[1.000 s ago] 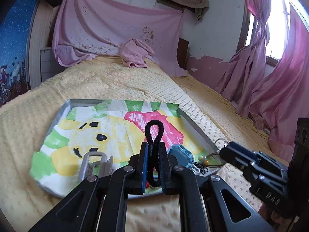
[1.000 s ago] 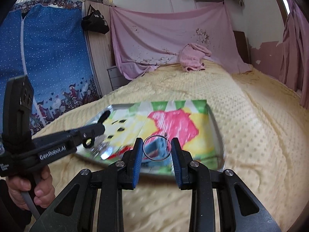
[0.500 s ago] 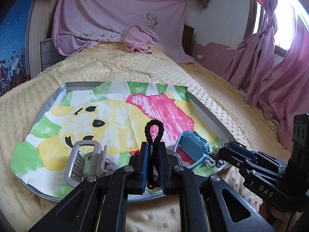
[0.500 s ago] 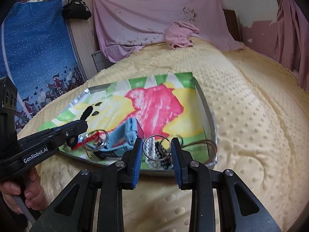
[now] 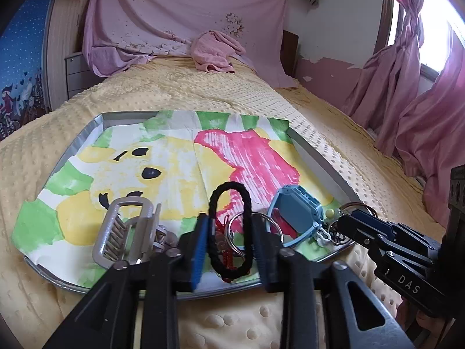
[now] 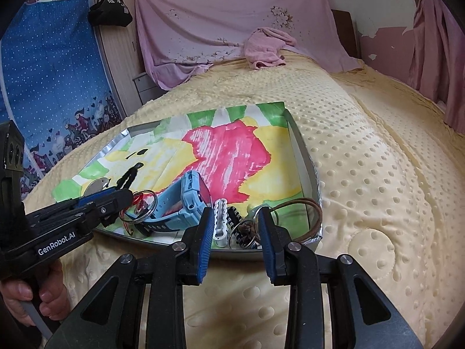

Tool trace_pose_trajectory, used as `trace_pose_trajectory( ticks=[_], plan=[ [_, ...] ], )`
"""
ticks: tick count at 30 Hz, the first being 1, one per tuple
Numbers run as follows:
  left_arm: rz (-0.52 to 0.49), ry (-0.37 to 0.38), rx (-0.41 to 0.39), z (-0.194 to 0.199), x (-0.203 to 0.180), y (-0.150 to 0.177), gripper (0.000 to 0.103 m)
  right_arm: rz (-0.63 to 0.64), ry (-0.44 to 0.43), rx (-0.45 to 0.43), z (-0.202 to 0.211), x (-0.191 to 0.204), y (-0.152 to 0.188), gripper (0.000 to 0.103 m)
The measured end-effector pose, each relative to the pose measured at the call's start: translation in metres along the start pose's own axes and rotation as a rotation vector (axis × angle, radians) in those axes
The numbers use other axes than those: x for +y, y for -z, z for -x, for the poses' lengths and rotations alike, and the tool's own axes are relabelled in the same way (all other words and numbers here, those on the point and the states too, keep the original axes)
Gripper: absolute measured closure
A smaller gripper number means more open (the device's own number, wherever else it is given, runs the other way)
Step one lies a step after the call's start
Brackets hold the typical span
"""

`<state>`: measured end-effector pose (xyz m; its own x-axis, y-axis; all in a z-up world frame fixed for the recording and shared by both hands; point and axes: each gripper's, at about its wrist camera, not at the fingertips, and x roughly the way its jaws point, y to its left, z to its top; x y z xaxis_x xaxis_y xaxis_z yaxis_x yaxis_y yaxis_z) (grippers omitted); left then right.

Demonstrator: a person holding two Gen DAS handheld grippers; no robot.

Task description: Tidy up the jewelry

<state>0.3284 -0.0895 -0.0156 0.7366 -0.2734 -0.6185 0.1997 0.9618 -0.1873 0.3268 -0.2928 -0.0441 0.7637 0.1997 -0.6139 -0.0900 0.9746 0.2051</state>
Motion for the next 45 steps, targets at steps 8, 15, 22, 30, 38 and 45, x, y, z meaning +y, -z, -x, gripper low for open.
trace_pose_trajectory(
  ticks=[8, 15, 22, 30, 38, 45],
  plan=[
    [0.019, 0.005, -0.007, 0.0, 0.003, -0.001, 0.045, -0.005, 0.007, -0.033, 0.006, -0.002, 0.0, 0.058],
    [0.009, 0.003, -0.071, 0.012, -0.001, -0.003, 0.032, -0.013, 0.023, -0.12, 0.026, -0.006, -0.002, 0.047],
    [0.012, -0.028, -0.171, 0.034, 0.0, -0.006, 0.012, -0.005, 0.042, -0.205, 0.049, -0.007, -0.004, 0.019],
    [0.014, -0.09, -0.289, 0.075, 0.003, 0.001, 0.001, -0.013, 0.019, -0.283, 0.08, -0.004, -0.001, 0.009],
    [-0.008, -0.166, -0.362, 0.122, 0.003, 0.013, 0.001, 0.004, -0.017, -0.354, 0.124, 0.01, 0.012, 0.003],
    [-0.018, -0.198, -0.386, 0.164, 0.003, 0.025, 0.001, 0.017, -0.03, -0.381, 0.172, 0.023, 0.022, 0.002]
  ],
)
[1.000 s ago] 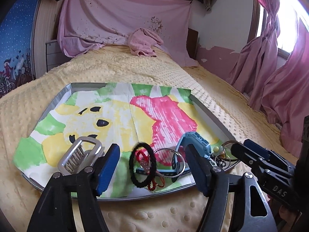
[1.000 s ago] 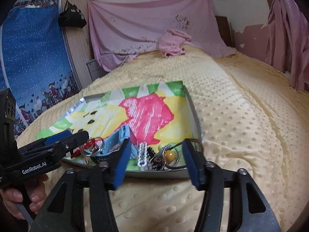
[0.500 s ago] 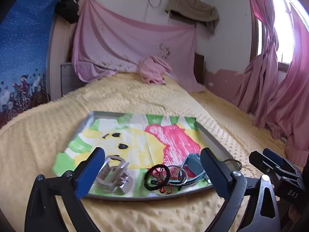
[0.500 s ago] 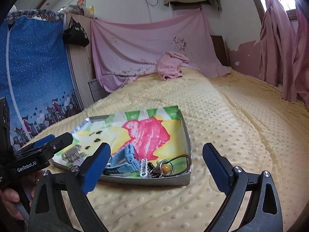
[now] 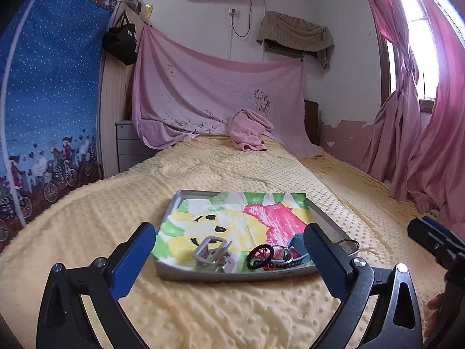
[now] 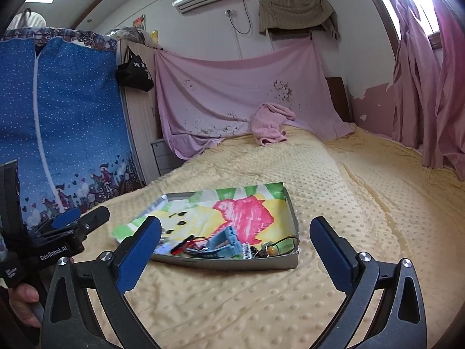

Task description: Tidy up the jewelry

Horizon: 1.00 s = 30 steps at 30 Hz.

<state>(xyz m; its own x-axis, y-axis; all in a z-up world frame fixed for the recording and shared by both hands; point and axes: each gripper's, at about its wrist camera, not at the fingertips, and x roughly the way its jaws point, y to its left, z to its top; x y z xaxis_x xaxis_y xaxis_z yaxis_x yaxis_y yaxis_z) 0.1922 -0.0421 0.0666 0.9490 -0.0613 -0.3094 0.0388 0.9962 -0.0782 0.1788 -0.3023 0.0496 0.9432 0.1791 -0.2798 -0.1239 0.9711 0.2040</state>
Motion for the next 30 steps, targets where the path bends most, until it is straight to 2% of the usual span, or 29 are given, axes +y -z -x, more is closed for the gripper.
trace_pose_trajectory(
  ticks=[10, 23, 30],
  plan=[
    [-0.002, -0.02, -0.019, 0.075, 0.002, -0.001, 0.0, 0.019, -0.013, -0.001, 0.074, 0.025, -0.002, 0.002],
    [-0.027, -0.029, -0.027, 0.154, -0.001, 0.019, 0.0, 0.02, -0.015, 0.023, 0.16, 0.043, 0.027, 0.002],
    [-0.029, -0.039, -0.013, 0.179, 0.009, 0.047, 0.0, 0.002, 0.013, 0.03, 0.186, 0.048, 0.058, 0.002]
  ],
)
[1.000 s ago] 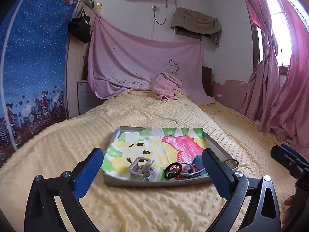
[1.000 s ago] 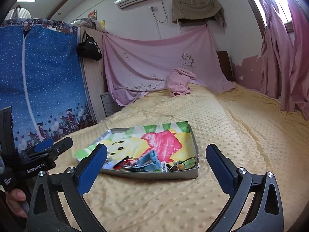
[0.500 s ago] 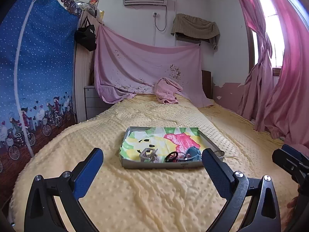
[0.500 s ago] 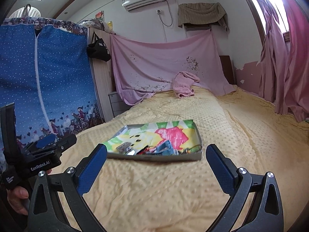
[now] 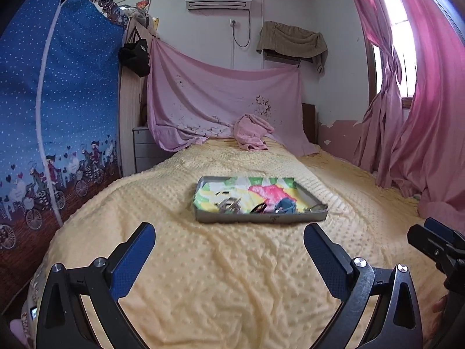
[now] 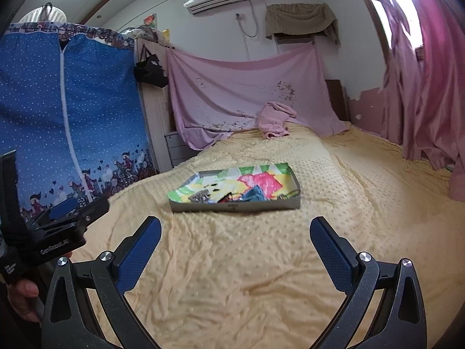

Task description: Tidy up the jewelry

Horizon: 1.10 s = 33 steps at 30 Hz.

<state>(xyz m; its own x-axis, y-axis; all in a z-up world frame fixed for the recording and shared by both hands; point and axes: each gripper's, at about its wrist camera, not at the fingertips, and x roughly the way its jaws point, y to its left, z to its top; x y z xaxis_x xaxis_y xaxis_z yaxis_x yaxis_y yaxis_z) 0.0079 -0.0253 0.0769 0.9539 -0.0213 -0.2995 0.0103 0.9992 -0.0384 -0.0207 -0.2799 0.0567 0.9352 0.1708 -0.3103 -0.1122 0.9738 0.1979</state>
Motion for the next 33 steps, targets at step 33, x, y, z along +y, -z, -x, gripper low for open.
trace_pose_trajectory(
  ticks=[33],
  plan=[
    [-0.008, -0.038, 0.046, -0.001, 0.018, 0.063, 0.0, 0.036, 0.086, 0.048, -0.022, 0.002, 0.058, 0.002]
  ],
)
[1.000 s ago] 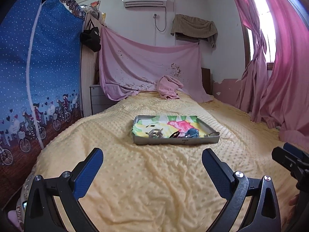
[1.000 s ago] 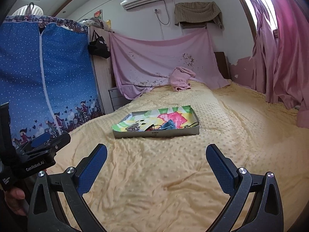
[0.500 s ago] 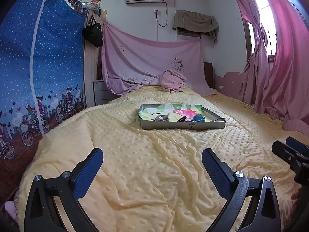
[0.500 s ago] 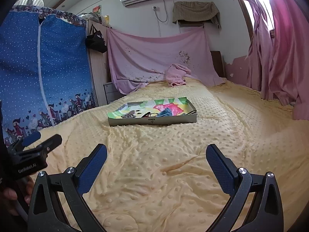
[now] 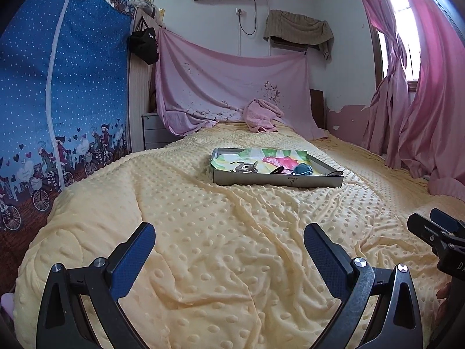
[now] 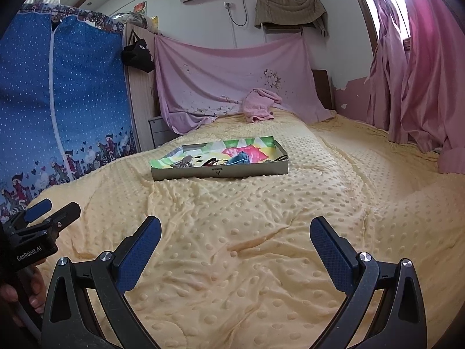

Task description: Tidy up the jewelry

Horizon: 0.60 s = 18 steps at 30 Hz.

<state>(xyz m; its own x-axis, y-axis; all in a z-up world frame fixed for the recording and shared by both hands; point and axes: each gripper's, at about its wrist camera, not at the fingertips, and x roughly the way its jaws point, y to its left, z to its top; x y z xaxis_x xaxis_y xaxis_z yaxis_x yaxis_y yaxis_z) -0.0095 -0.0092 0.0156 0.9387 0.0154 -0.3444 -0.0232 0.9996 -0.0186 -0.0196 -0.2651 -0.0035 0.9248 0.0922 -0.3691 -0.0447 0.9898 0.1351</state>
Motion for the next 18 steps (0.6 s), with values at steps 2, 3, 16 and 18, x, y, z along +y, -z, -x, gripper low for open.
trace_pose_trajectory(
  ticks=[2, 3, 16, 18],
  plan=[
    [-0.001, -0.005, 0.001, -0.0011, 0.0012, 0.0005, 0.0, 0.006, -0.003, 0.006, -0.0016, 0.002, 0.0011, 0.002],
    [0.001, -0.006, 0.002, -0.0014, 0.0019, 0.001, 0.0, 0.009, -0.002, 0.006, -0.0017, 0.0027, 0.0016, 0.002],
    [0.007, -0.013, 0.005, -0.0029, 0.0056, 0.0032, 0.0, 0.027, -0.001, 0.019, -0.0051, 0.0055, 0.0047, 0.002],
    [0.008, -0.014, 0.004, -0.003, 0.0059, 0.0034, 0.0, 0.027, -0.001, 0.02, -0.0056, 0.0052, 0.0046, 0.002]
  ],
)
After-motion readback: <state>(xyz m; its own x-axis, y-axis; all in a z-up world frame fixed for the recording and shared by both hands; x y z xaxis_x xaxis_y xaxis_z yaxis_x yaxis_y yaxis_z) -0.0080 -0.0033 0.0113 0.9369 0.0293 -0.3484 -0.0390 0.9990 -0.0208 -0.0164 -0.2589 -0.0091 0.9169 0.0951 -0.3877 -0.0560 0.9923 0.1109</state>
